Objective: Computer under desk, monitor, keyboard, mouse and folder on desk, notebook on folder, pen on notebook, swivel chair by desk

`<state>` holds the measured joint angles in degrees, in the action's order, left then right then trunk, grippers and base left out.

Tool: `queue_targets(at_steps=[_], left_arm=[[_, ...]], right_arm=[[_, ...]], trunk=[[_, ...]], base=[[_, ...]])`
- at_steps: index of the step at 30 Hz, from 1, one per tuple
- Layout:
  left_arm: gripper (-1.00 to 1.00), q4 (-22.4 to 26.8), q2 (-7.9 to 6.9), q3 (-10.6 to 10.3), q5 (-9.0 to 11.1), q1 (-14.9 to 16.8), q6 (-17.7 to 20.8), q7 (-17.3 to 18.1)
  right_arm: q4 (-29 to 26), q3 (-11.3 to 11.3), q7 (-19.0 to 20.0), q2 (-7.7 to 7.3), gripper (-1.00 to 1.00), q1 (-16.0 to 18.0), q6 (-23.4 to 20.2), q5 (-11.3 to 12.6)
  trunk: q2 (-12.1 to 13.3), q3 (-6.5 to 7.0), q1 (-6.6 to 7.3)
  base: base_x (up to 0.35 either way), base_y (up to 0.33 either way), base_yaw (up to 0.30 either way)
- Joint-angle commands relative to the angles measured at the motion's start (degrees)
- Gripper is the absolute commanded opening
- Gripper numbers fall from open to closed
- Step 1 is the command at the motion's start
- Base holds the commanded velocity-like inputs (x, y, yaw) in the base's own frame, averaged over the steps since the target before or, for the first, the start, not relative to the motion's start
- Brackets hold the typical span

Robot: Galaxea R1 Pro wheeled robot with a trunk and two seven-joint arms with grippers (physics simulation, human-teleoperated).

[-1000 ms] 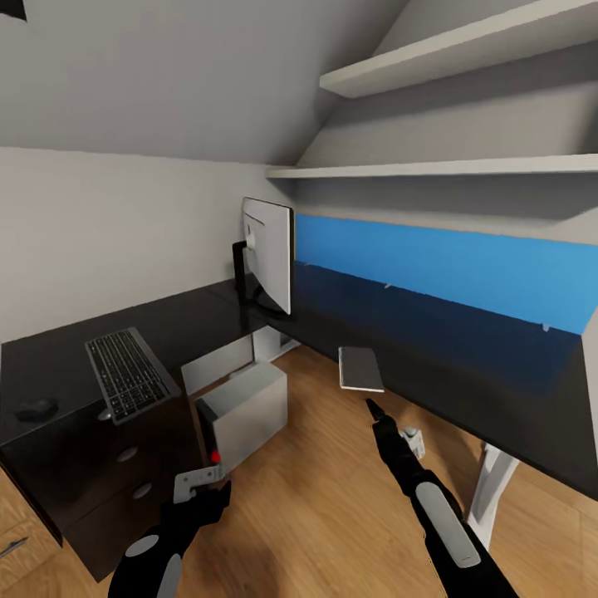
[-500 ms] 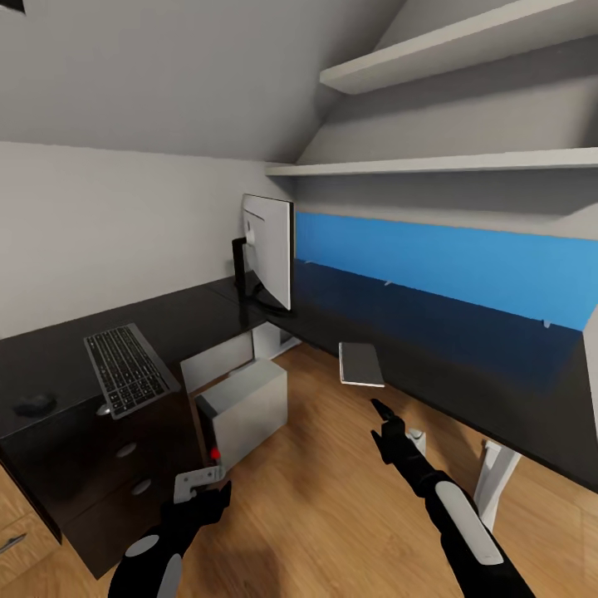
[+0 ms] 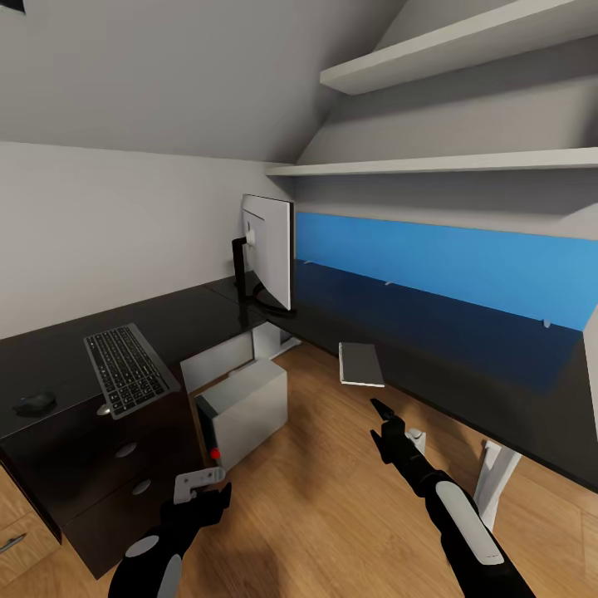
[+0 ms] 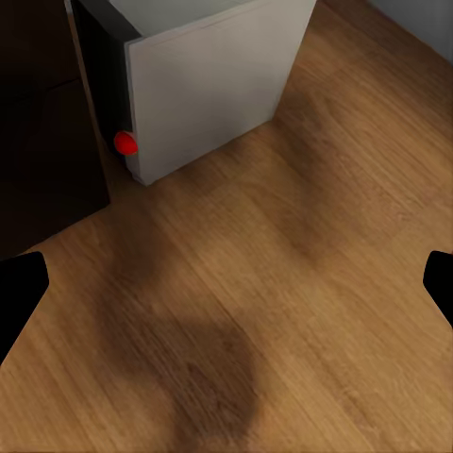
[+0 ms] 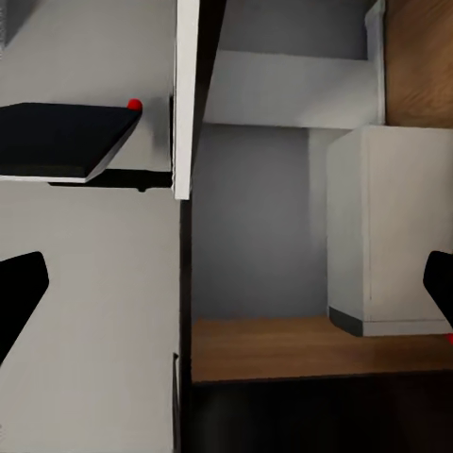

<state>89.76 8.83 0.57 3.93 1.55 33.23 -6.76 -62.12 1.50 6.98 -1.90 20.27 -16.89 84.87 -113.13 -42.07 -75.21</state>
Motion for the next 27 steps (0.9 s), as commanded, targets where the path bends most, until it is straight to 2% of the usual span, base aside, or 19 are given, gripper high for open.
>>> queue_targets(at_steps=[1, 17, 27], left_arm=[[1.0, 0.0, 0.02, 0.0, 0.4, 0.0, 0.3, -0.3], [1.0, -0.5, -0.04, 0.0, 0.3, 0.0, 0.0, -0.4], [1.0, -1.0, -0.04, 0.0, 0.2, 0.0, -0.1, -0.4]], right_arm=[[0.0, 0.1, 0.1, -0.04, 1.0, 0.0, -0.1, 0.4], [0.0, 0.1, 0.3, 0.13, 1.0, 0.0, 0.1, 0.3], [-0.1, 0.0, 5.3, -0.06, 1.0, 0.0, 0.8, -0.2]], trunk=[[0.0, -0.06, 0.01], [0.0, -0.06, 0.01], [0.0, -0.06, 0.01]], base=[[0.0, 0.0, 0.0], [0.131, 0.045, 0.0], [0.03, 0.002, 0.0]])
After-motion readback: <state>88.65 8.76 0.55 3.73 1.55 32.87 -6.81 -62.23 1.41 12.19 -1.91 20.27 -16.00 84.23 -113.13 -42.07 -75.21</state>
